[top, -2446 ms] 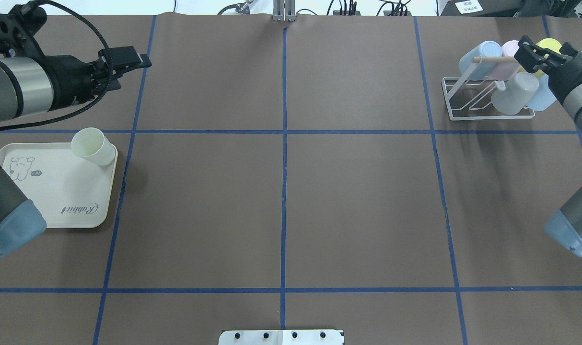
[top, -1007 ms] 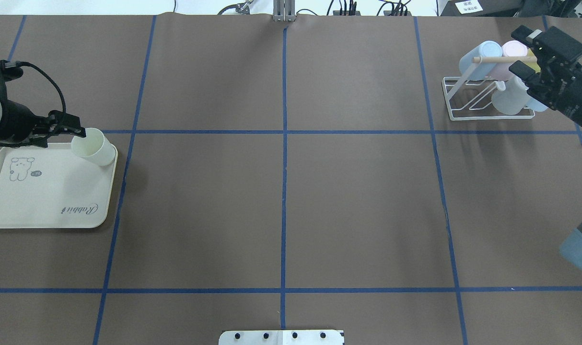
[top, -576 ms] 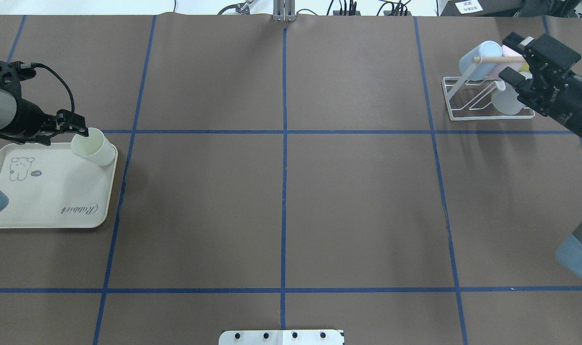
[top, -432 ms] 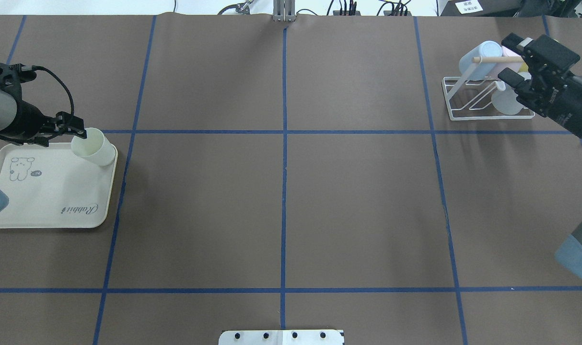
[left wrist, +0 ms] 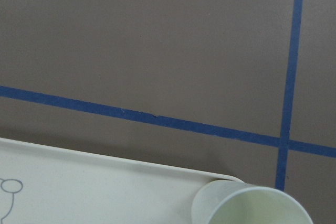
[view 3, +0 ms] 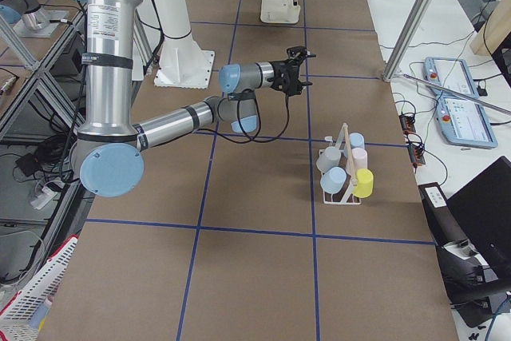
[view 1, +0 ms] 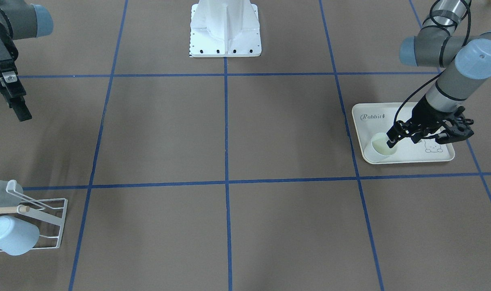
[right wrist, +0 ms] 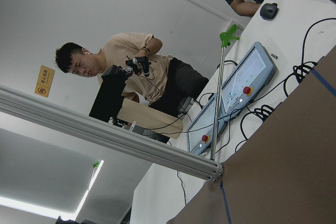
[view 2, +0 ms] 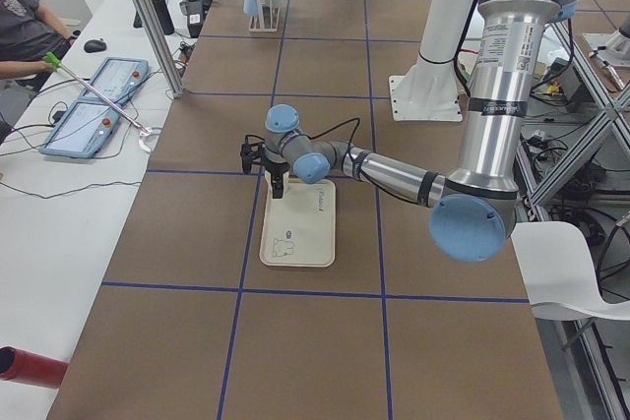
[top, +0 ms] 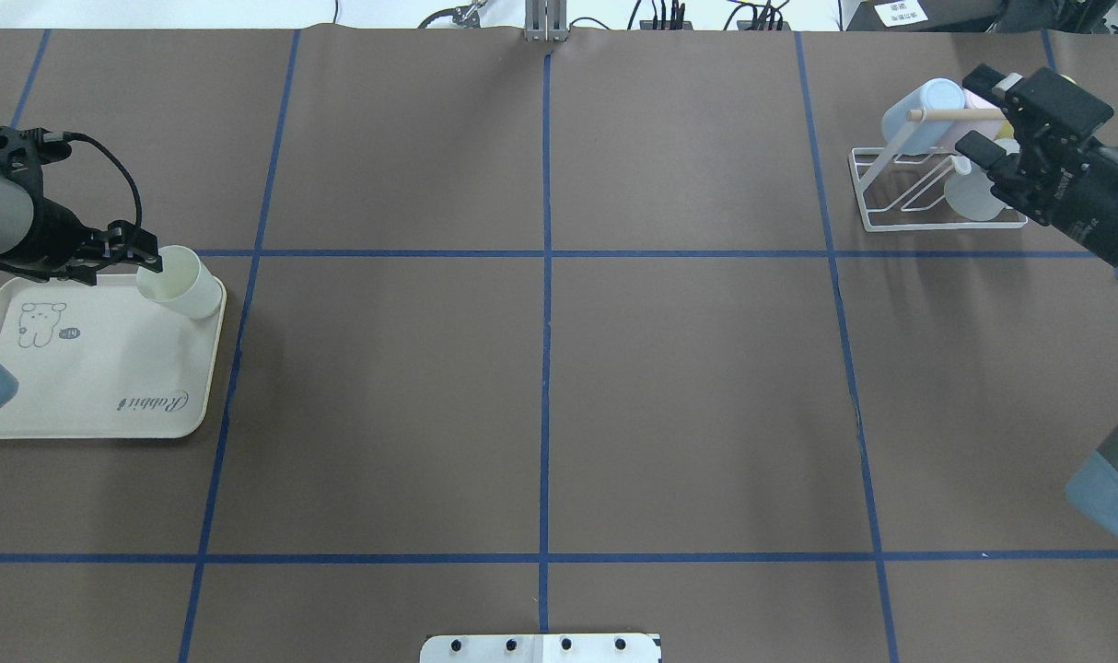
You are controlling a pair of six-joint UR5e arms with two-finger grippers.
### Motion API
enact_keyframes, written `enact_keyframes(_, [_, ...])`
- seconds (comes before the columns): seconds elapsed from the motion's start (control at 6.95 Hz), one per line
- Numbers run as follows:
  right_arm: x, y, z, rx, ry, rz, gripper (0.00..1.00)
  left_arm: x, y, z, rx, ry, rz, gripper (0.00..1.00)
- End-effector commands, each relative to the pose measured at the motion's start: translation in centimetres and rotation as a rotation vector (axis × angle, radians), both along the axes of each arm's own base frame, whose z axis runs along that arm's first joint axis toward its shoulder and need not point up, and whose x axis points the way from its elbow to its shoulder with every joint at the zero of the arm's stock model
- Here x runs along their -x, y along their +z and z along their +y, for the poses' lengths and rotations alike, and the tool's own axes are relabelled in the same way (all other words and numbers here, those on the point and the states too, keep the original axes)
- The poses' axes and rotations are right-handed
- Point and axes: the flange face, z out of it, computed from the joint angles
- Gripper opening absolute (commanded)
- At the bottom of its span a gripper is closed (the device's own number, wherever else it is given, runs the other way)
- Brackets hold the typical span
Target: Transfer IKEA cup to right arm and place on rack
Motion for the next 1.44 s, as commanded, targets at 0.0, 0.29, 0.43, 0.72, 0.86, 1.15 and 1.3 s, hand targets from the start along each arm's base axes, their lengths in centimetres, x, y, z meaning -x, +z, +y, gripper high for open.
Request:
enact_keyframes(0.0, [0.1,0.1,0.0,-0.001,-0.001,0.001,1.00,-0.2,-0.5,-0.2,-0.006,-0.001,0.004,0.77])
enact_keyframes(0.29, [0.1,0.3,-0.1,0.002,-0.001,0.004,1.00,-0.6,-0.7,-0.3,-0.010,0.003,0.005,0.76])
enact_keyframes(0.43, [0.1,0.4,-0.1,0.003,-0.001,0.005,1.00,-0.8,-0.7,-0.3,-0.010,0.006,0.005,0.71])
enact_keyframes(0.72, [0.1,0.4,-0.1,0.003,-0.001,0.006,1.00,-1.0,-0.4,-0.2,-0.005,0.010,0.000,0.68])
enact_keyframes(0.86, [0.1,0.4,-0.1,0.003,-0.001,0.006,1.00,-1.4,-0.4,0.0,-0.005,0.017,0.000,0.65])
enact_keyframes(1.15, [0.1,0.4,-0.1,0.003,-0.001,0.006,1.00,-2.1,-0.3,0.3,-0.004,0.031,0.000,0.60])
enact_keyframes(1.3, [0.1,0.4,-0.1,0.003,-0.001,0.006,1.00,-2.4,-0.2,0.5,-0.003,0.036,-0.001,0.54])
